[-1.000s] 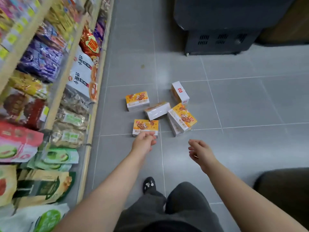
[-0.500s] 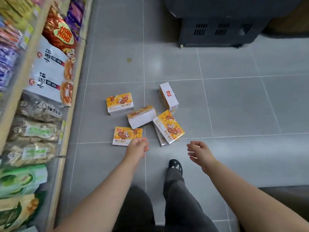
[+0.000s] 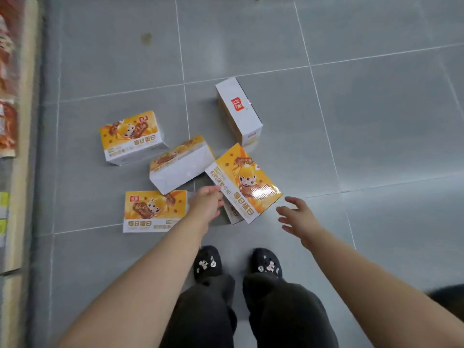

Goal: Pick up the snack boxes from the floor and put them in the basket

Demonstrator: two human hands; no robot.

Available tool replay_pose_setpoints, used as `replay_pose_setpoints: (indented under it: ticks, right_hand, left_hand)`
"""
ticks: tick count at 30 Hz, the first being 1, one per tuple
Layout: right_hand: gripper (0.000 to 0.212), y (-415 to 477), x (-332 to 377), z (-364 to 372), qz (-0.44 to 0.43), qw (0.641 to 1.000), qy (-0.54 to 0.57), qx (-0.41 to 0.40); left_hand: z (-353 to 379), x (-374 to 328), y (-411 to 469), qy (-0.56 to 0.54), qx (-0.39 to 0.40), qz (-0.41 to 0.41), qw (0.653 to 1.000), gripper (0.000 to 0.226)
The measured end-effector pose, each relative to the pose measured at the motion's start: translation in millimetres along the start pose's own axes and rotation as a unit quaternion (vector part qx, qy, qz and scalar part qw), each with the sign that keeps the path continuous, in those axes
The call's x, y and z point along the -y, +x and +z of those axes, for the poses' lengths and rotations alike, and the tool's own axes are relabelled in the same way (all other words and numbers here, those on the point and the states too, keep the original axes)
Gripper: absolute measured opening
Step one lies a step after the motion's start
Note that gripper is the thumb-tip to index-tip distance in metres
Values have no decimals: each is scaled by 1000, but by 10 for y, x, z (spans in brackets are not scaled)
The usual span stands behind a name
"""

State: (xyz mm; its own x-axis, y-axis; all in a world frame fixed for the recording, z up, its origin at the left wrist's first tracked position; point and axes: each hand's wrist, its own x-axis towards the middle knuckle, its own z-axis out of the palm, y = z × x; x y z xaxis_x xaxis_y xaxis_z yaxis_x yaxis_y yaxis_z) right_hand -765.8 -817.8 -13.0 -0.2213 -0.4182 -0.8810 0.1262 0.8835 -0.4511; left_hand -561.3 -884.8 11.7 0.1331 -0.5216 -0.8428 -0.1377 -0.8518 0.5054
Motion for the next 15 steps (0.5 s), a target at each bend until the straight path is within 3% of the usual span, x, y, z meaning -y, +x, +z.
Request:
replay_pose_setpoints:
  ticks: [4, 8, 12, 15]
  right_hand:
    - [66, 892, -241, 50, -8, 1000, 10, -11]
    - [84, 1580, -415, 55, 38, 998, 22, 36]
    - [74, 1864, -476, 61, 41, 993, 28, 109]
    - [70, 1815, -423, 54, 5, 994, 47, 93]
  left_hand:
    - [152, 182, 972, 0, -7, 11, 1000, 34]
    - [193, 291, 1778, -40, -30, 25, 998, 67]
    - [303, 307, 2023, -39, -35, 60, 997, 39]
    - [273, 237, 1972, -55, -26, 52, 997, 36]
